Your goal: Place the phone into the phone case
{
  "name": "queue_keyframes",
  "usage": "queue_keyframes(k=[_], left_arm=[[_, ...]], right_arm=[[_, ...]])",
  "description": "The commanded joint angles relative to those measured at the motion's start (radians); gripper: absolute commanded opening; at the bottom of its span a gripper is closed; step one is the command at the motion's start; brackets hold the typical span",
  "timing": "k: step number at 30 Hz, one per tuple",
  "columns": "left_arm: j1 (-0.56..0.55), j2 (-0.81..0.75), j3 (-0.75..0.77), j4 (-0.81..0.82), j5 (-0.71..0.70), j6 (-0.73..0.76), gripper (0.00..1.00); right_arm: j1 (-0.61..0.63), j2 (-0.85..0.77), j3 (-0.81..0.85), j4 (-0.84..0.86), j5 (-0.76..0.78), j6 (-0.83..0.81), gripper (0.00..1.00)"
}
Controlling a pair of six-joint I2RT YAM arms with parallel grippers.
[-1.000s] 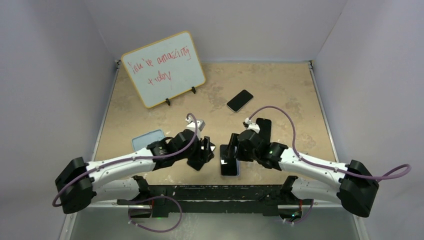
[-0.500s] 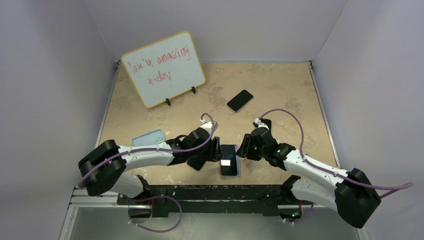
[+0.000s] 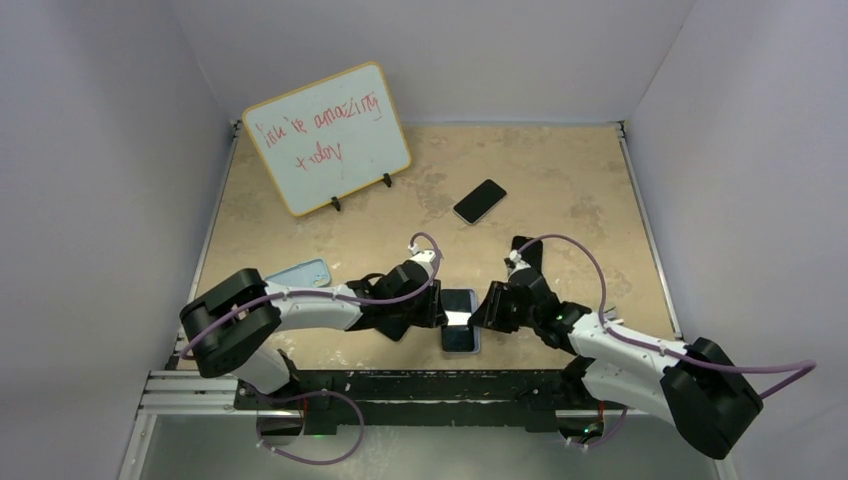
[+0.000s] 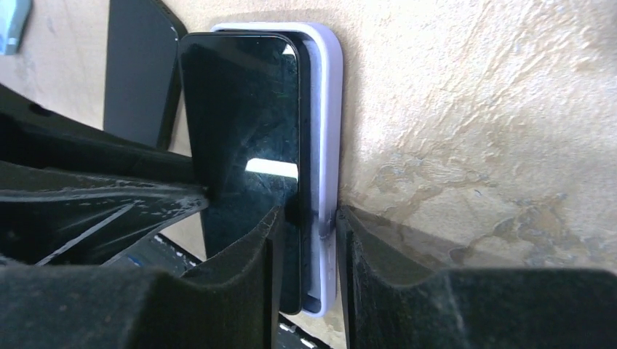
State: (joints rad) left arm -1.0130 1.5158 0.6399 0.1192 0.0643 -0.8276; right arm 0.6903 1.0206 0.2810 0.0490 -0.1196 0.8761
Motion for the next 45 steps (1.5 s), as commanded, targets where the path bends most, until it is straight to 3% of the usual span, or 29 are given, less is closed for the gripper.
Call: queue_keyframes(k=[1,9,14,20,25,27,36,40,45], left_arm=[[-0.016,0.031,0.040,0.045,0.004,0.006,0.21],[-0.053,0.099,0.080,0.104,0.037,-0.003,0.11],[-0.068,0.117,0.097,0.112,0.046,-0.018,0.11],[-0.067,0.021,0.071,-0.002,-0.056,-0.031,0.25],[-0.067,-0.094,0.032,-0.049,-0.091,-0.033,0.43],[-0.067,-0.107,0.022,-0.047,-0.079,-0.040,0.45],[-0.068,-0.050,-0.016,-0.011,-0.027,-0.070,0.40],[-0.067,0.002,-0.025,0.040,-0.014,-0.068,0.26],[-0.063,0.026,-0.017,0.018,-0.051,-0.052,0.19]], right_arm=[[-0.005,0.011,-0.059,0.129,-0.073,0.037,0.33],[-0.003,-0.007,-0.075,0.186,-0.093,0.058,0.29],[-0.003,-0.033,-0.112,0.221,-0.110,0.109,0.28],[-0.004,-0.117,-0.126,0.195,-0.068,0.149,0.30],[-0.004,-0.178,-0.078,0.011,0.025,0.110,0.34],[-0.004,-0.187,-0.062,-0.026,0.026,0.100,0.37],[-0.004,-0.159,-0.076,0.007,-0.005,0.094,0.42],[-0.004,-0.120,-0.105,0.115,-0.048,0.125,0.45],[-0.004,-0.092,-0.162,0.280,-0.126,0.207,0.46]])
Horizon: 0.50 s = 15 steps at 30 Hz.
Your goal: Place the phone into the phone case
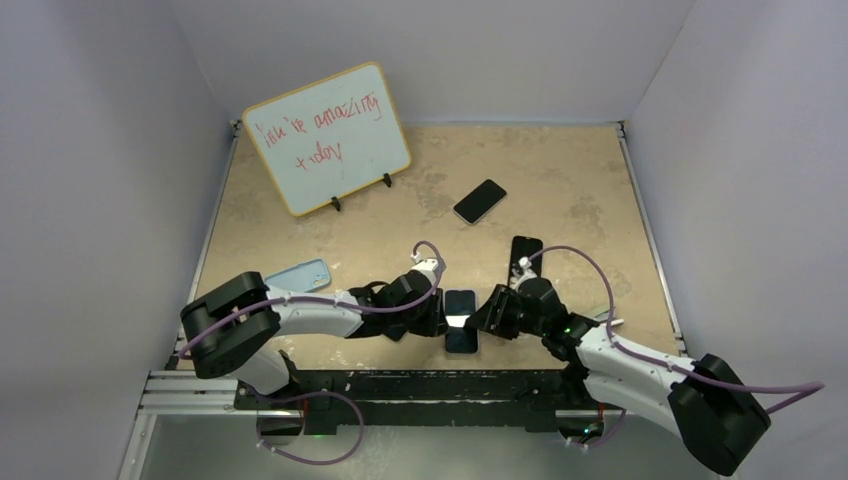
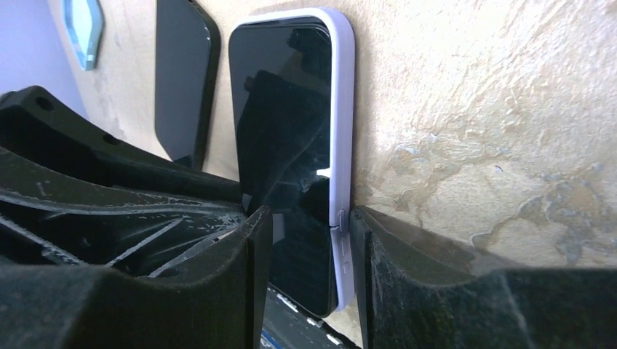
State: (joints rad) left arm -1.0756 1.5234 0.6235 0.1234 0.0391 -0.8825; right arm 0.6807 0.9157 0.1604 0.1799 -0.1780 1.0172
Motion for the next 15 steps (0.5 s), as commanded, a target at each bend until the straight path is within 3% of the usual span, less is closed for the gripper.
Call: queue_keyframes(k=[1,12,15], left_arm=[[0.003,0.016,-0.002,0.001,-0.034,0.001,0.18],[0.043,-0.045,-0.082,0.022,-0.037,-0.015,0.15],[0.046,-0.048,-0.095,0.056,-0.034,-0.016,0.15]], right_arm=[[0.006,0.013,-0.047,0.176,-0.071,0.077,0.46],[0.005,-0.098,-0.133,0.461,-0.143,0.148,0.46],[0.005,-0.099,-0.129,0.473,-0.149,0.135,0.46]])
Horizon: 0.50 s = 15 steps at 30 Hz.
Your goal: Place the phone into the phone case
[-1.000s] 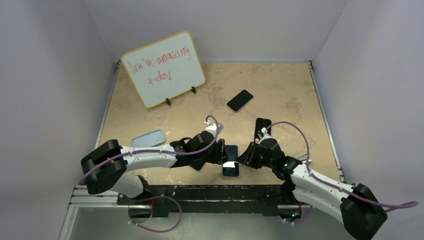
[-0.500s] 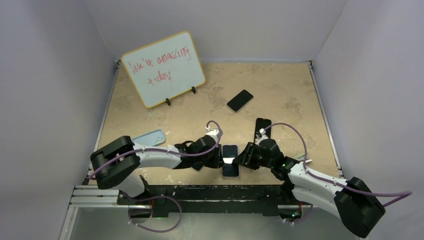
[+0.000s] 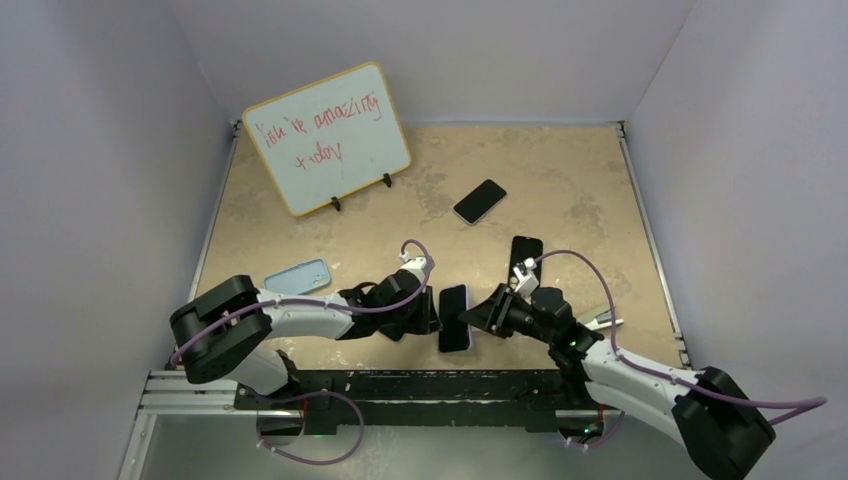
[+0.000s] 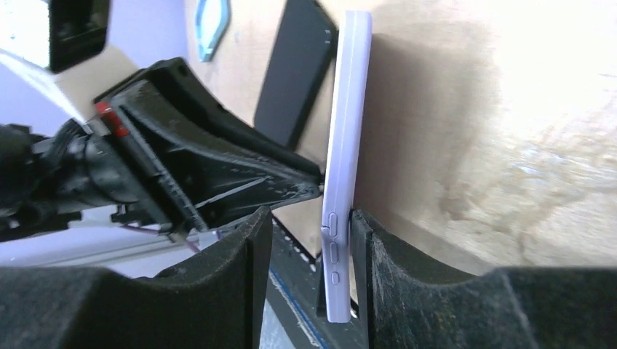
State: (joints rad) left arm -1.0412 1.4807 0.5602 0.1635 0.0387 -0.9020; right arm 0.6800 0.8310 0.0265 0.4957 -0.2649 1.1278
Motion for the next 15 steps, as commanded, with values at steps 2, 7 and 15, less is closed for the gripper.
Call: queue_keyframes(k=[2,7,15], left_arm=[[0.012,-0.004,-0.032,0.024,-0.031,0.005,0.14],[0.011,0.007,-0.035,0.051,-0.023,-0.001,0.14],[0.012,0.029,-0.035,0.091,0.005,-0.006,0.15]], right_arm=[[0.007,-0.002,0.025,0.105,-0.051,0.003,0.46],[0.006,0.077,0.056,0.069,-0.023,-0.027,0.44],[0.006,0.167,0.092,0.055,-0.019,-0.042,0.31]])
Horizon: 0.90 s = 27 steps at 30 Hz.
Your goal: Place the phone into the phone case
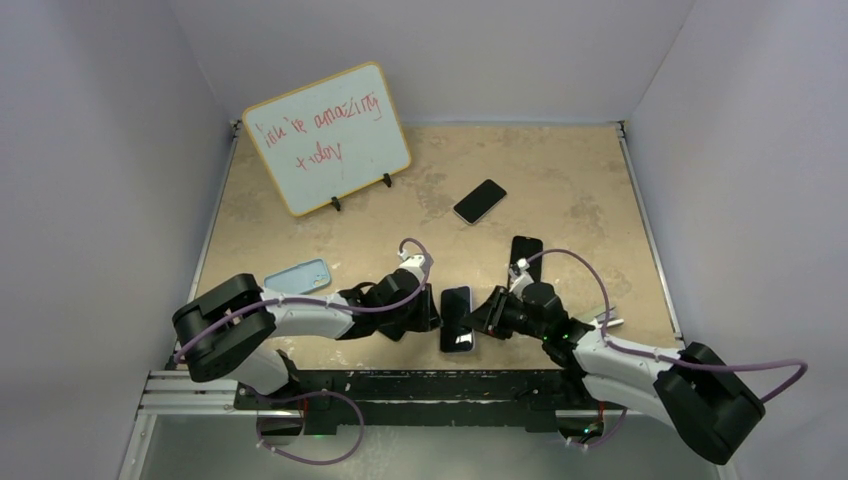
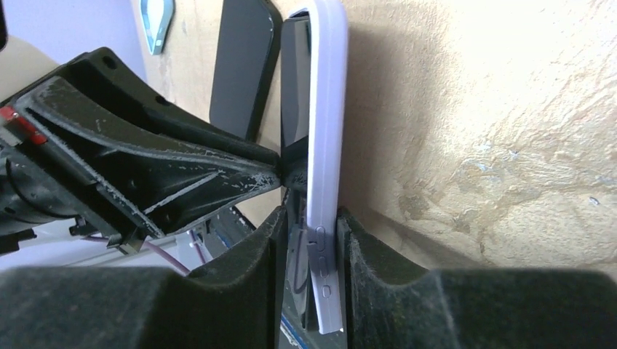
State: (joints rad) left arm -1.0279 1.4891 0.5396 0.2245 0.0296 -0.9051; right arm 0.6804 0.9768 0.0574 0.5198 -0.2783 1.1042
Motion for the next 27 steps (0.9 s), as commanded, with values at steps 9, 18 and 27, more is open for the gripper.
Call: queue_keyframes(k=[9,18,27], left_arm=[[0.055,-0.238,0.055,-0.177,0.011,0.078,0.49],[0.161,-0.621,0.030,-0.286,0.178,0.093,0.87],[0.169,-0.734,-0.042,-0.058,0.319,-0.004,0.90]], right_arm=[[0.006,-0.087,0.113,-0.038,-0.010,-0.012,0.00],[0.006,-0.258,0.140,0.113,-0.173,0.029,0.00],[0.005,-0.310,0.131,0.421,-0.281,0.149,0.00]])
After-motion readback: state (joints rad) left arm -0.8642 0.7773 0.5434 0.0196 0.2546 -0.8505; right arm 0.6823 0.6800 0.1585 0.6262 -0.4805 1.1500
